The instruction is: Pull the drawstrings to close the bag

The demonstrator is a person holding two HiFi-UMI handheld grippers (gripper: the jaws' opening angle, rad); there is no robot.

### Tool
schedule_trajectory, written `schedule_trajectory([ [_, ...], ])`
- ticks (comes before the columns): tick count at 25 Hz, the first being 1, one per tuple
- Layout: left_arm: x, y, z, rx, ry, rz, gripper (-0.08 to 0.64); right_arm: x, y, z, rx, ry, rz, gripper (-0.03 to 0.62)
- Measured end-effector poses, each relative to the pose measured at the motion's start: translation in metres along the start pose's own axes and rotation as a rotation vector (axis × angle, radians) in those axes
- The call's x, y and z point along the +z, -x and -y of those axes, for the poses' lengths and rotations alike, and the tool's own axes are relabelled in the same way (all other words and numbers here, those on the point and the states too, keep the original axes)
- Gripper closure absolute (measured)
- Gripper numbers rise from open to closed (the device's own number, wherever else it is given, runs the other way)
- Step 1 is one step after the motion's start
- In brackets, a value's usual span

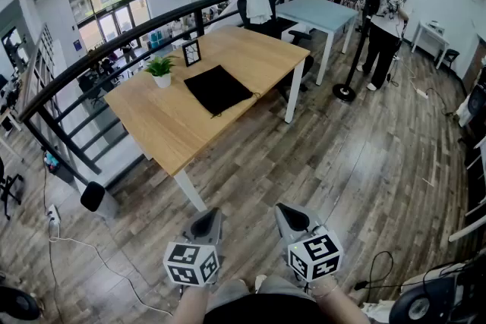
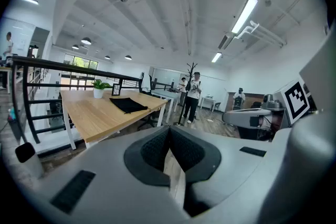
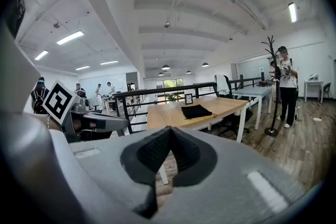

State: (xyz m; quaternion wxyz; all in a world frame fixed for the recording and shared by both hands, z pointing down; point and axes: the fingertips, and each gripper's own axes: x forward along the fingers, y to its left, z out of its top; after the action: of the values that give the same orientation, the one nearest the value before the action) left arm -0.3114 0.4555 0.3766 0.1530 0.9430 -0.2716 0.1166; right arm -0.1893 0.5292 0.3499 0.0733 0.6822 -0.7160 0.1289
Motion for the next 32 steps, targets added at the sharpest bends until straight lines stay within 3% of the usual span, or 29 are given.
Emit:
schedule_trajectory([
  [13, -0.008, 0.0, 0.003, -0.009, 0.017, -0.002, 0.546, -0.001, 0.008, 0.012, -0.037, -0.023, 0.021, 0.592],
  [22, -0.007, -0.021, 0.026, -0.001, 0.01, 0.018, 0.546, -0.006, 0.016, 0.028, 0.022, -0.017, 0.026, 0.592],
  [32, -0.015, -0.058, 0.025, 0.0, 0.079, 0.008, 0.546, -0.021, -0.004, 0.062, 0.052, -0.037, -0.012, 0.592],
])
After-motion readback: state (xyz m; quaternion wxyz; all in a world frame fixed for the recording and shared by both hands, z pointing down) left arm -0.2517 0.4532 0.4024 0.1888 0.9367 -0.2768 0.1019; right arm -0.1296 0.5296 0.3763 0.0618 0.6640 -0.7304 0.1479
